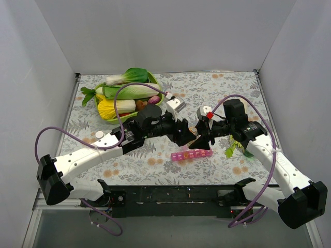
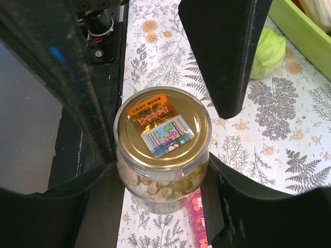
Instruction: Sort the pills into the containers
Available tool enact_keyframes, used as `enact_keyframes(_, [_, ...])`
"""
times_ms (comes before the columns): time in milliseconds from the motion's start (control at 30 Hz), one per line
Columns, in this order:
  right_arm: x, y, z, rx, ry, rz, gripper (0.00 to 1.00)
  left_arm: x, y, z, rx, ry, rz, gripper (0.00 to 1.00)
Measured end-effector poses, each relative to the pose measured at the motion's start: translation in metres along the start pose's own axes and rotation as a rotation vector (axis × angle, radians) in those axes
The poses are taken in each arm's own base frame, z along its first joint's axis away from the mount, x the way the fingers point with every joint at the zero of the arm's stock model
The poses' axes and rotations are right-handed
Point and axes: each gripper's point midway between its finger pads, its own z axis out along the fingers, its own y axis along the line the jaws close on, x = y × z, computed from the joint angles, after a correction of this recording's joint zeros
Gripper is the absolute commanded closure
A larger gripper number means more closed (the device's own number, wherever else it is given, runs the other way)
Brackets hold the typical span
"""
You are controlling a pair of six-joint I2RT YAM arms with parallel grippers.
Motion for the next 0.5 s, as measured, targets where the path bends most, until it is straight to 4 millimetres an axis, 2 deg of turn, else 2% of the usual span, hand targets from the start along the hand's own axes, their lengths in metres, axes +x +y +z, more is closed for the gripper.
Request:
enact_keyframes(100, [0.000, 0.000, 0.000, 0.001, 0.001, 0.000, 0.99, -0.003, 0.003, 0.000, -0.020, -0.014, -0.004, 0.39])
enact_keyframes(267, [0.000, -0.001, 0.000, 0.006, 0.002, 0.000, 0.99, -0.002, 0.007, -0.005, -0.053, -0.032, -0.008, 0.41])
enact_keyframes(400, [0.001, -0.002, 0.000, 0.009, 0.004, -0.001, 0.99, 0.002, 0.012, -0.018, -0.096, -0.045, -0.011, 0.41])
enact_keyframes(500, [0.001, 0.000, -0.001, 0.008, 0.003, -0.003, 0.99, 0.003, 0.024, -0.033, -0.164, -0.066, -0.014, 0.43])
